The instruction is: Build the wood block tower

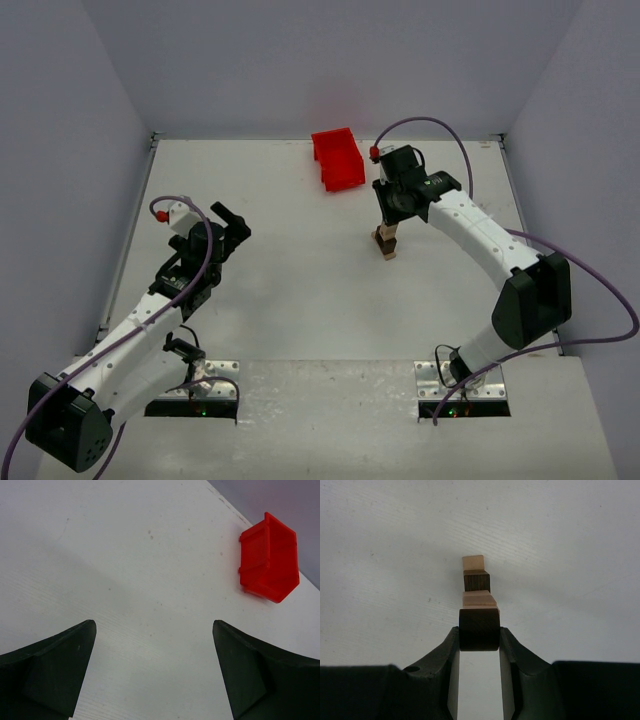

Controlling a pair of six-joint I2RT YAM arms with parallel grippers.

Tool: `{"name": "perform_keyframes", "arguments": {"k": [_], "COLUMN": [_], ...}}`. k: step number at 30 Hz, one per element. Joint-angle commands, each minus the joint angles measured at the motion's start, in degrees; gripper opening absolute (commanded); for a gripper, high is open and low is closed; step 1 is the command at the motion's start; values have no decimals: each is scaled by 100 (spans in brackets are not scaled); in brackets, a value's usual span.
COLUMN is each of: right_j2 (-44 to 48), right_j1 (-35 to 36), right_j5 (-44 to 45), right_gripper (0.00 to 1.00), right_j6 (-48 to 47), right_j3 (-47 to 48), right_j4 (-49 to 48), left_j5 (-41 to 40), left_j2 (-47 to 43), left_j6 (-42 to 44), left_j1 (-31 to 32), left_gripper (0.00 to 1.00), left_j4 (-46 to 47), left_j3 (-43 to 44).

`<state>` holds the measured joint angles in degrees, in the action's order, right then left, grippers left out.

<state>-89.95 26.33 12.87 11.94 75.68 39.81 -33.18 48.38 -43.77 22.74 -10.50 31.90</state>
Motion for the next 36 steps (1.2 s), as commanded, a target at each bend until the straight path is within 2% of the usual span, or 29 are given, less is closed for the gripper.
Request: {"name": "perform_keyframes", "arguments": {"k": [1,3,11,14,16,20,26,31,33,36], "right_j2": [2,4,31,127,198,480,1313,2027,2131,2259], "right_j1": [-31,-32,-31,-40,-35,-35,-139,-1104,-1837,-2561], "right_j5": [69,85,176,125,84,160,857,725,564,441], "right_gripper": [29,42,63,80,99,99,99,99,99,99], "right_j6": [-19,-9,-20,-61,-88,-87,197,447,631,829], "right_j3": [155,158,197,298,351,355,-155,-832,-1114,-1521], "right_j4": [13,19,27,21,13,-9,-135,-273,-318,-437], "left_j5": [51,57,57,63,61,22,78,113,105,68], "left_j2": [-28,-30,-16,-28,-44,-61,-16,-42,-48,-32], "left_j6": [68,69,61,76,74,74,105,120,128,129], "left_j1": [-24,-24,-24,-24,-24,-24,-24,-24,-24,-24], "left_gripper": [100,100,100,100,100,100,100,100,100,100], "left_j4": [265,269,285,285,285,249,150,124,118,115], "left_j3": [18,17,18,9,9,27,91,103,104,94]}}
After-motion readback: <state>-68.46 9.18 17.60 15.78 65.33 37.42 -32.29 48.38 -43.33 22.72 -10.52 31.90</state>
